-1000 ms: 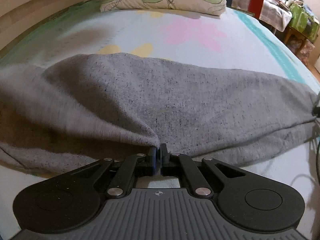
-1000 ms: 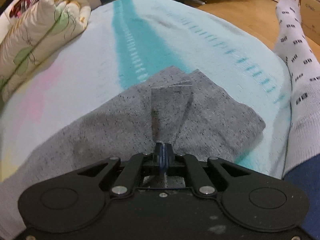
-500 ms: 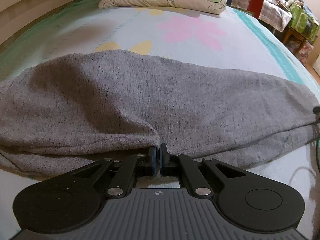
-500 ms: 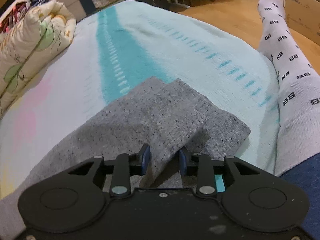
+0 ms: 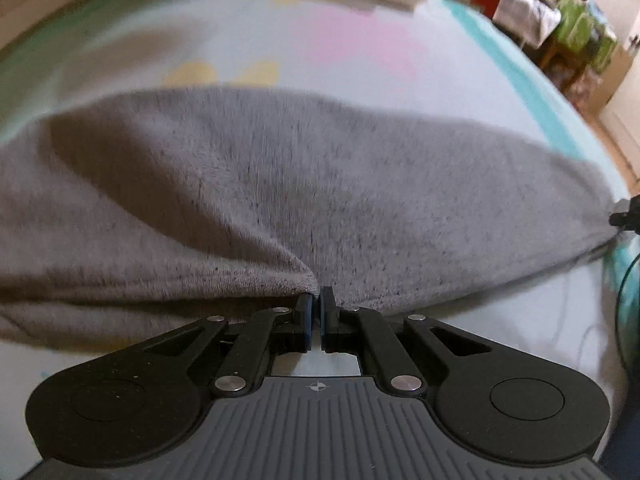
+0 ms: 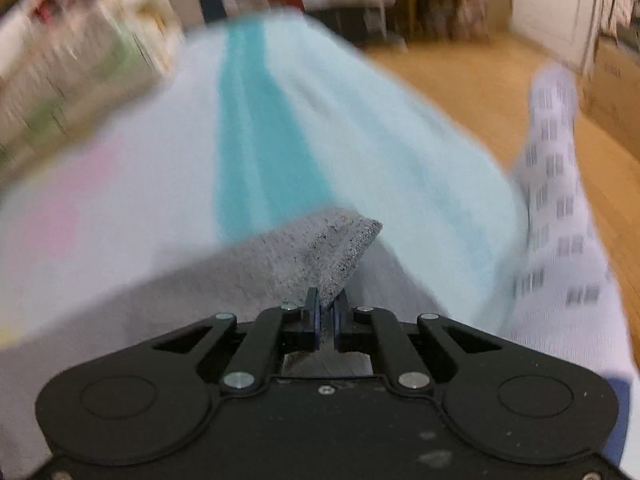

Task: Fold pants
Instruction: 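Open both grippers and release the folded sweatpants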

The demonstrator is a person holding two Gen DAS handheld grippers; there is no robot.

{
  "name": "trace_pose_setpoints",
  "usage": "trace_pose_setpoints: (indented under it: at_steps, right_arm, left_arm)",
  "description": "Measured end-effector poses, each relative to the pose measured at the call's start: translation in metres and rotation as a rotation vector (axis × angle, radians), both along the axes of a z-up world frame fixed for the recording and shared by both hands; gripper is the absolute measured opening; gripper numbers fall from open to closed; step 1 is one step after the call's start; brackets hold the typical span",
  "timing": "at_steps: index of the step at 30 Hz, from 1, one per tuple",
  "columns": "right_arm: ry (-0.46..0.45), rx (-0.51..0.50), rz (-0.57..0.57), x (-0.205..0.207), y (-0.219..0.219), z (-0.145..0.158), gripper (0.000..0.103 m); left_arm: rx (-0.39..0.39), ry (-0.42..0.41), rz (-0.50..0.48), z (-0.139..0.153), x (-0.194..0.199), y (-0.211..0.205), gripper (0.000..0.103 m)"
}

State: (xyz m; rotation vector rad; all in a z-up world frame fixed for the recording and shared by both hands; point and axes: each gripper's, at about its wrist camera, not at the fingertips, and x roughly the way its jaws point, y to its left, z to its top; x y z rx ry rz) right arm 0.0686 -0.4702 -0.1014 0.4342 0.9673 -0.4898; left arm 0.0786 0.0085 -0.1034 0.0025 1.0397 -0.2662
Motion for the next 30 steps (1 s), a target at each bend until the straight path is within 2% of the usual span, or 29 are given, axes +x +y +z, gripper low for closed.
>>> trace_pose_setpoints:
  at_steps: [3, 7, 9, 12, 14, 16, 19, 24, 27, 30]
  right_arm:
    - [-0.008, 0.006, -0.025, -0.004, 0.002, -0.010, 0.007]
    - [-0.063, -0.037, -0.008, -0.010, 0.006, 0.011, 0.007]
    - [-0.093, -0.065, -0.010, -0.019, 0.009, 0.025, 0.007]
    - [-0.015, -0.062, -0.015, -0.020, 0.008, 0.011, 0.007]
    - [0.040, -0.011, -0.037, -0.018, 0.003, -0.008, 0.007]
    - [0.038, -0.044, -0.027, -0.014, 0.007, -0.006, 0.007]
    - [0.059, -0.090, 0.006, -0.007, 0.014, -0.005, 0.009]
    - [0.062, -0.074, -0.015, -0.008, 0.009, -0.009, 0.008]
    - [0.079, -0.084, -0.012, -0.007, 0.013, -0.008, 0.009]
    - [0.080, -0.099, -0.017, -0.010, 0.017, 0.002, 0.017]
  left_arm:
    - [0.001, -0.019, 0.000, 0.005, -0.001, 0.000, 0.004]
    - [0.022, -0.099, -0.022, 0.022, -0.006, -0.002, 0.004]
    - [0.024, -0.086, -0.026, 0.020, -0.008, -0.005, 0.005]
    - [0.034, 0.004, -0.009, -0.007, -0.006, -0.001, 0.006]
    - [0.057, -0.035, -0.025, -0.006, -0.011, -0.002, 0.008]
    - [0.076, -0.050, -0.035, -0.001, -0.015, -0.004, 0.008]
    - [0.072, -0.021, -0.028, 0.001, -0.018, 0.000, 0.009]
    - [0.089, 0.041, 0.021, 0.003, -0.031, 0.016, 0.008]
    - [0.083, 0.011, 0.055, 0.016, -0.036, 0.032, 0.008]
    - [0.097, -0.071, 0.064, 0.037, -0.032, 0.042, 0.008]
